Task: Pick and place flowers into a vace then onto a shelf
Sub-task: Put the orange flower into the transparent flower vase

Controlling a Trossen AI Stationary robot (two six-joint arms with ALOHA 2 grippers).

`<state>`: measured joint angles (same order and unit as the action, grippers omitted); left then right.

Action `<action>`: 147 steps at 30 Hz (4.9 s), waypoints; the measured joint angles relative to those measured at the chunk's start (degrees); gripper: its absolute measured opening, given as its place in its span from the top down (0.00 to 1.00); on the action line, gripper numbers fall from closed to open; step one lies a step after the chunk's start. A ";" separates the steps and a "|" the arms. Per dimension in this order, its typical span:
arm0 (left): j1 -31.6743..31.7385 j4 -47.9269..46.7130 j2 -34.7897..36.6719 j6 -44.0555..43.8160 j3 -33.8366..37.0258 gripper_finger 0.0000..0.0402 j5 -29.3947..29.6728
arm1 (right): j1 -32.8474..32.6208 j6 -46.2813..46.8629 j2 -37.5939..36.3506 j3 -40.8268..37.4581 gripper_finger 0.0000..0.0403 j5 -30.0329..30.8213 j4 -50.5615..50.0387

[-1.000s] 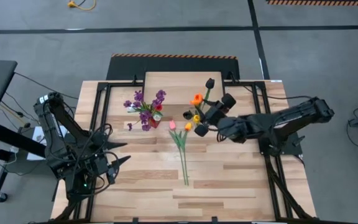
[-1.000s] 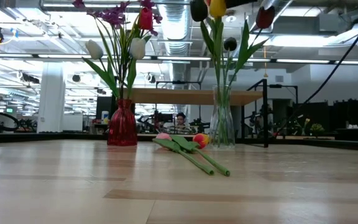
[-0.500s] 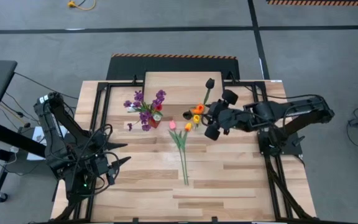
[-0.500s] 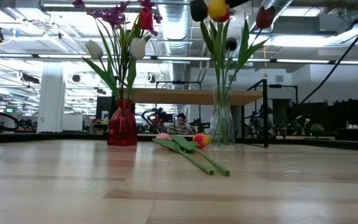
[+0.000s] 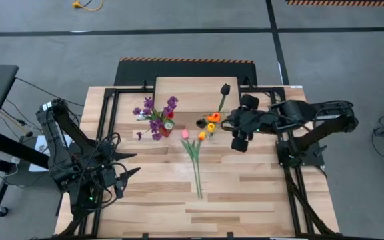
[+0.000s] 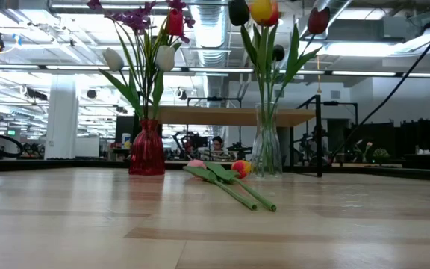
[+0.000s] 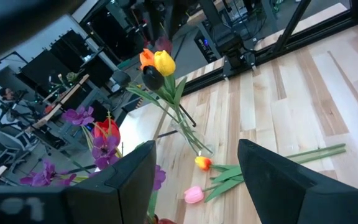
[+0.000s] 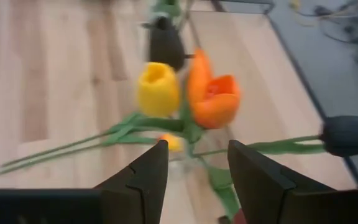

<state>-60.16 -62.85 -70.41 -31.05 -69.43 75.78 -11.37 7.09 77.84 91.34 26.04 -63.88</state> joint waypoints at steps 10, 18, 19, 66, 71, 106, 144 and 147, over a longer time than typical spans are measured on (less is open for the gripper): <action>-0.02 0.70 0.00 0.00 0.00 0.45 -0.54 | -6.70 5.60 0.10 2.79 0.65 -22.07 -4.11; -0.02 0.67 0.00 0.71 0.00 0.45 -2.67 | -12.46 20.09 1.24 -0.24 0.68 -22.88 -4.16; 0.00 0.68 0.00 0.86 0.00 0.45 -3.43 | -13.17 22.08 1.71 -1.02 0.68 -22.88 -3.69; 0.00 7.50 0.00 -5.64 0.00 0.45 -4.05 | -15.88 69.25 44.62 -7.96 0.71 5.64 29.42; -0.02 7.50 0.00 -5.62 0.00 0.45 -5.00 | -14.23 67.24 44.59 -7.95 0.71 5.75 28.37; 0.00 7.45 0.00 -7.17 0.00 0.45 -8.58 | -10.76 61.44 46.80 -8.71 0.91 -0.27 29.57; -0.02 7.30 0.00 -7.17 0.00 0.45 -8.60 | -11.28 59.86 47.23 -7.28 0.86 4.51 29.82; 0.00 7.30 0.00 -7.17 0.00 0.45 -8.60 | -11.28 59.82 47.23 -7.22 0.86 4.61 29.82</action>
<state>-60.16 -55.55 -70.41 -38.22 -69.43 67.18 -22.65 66.92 125.08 84.12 30.65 -34.06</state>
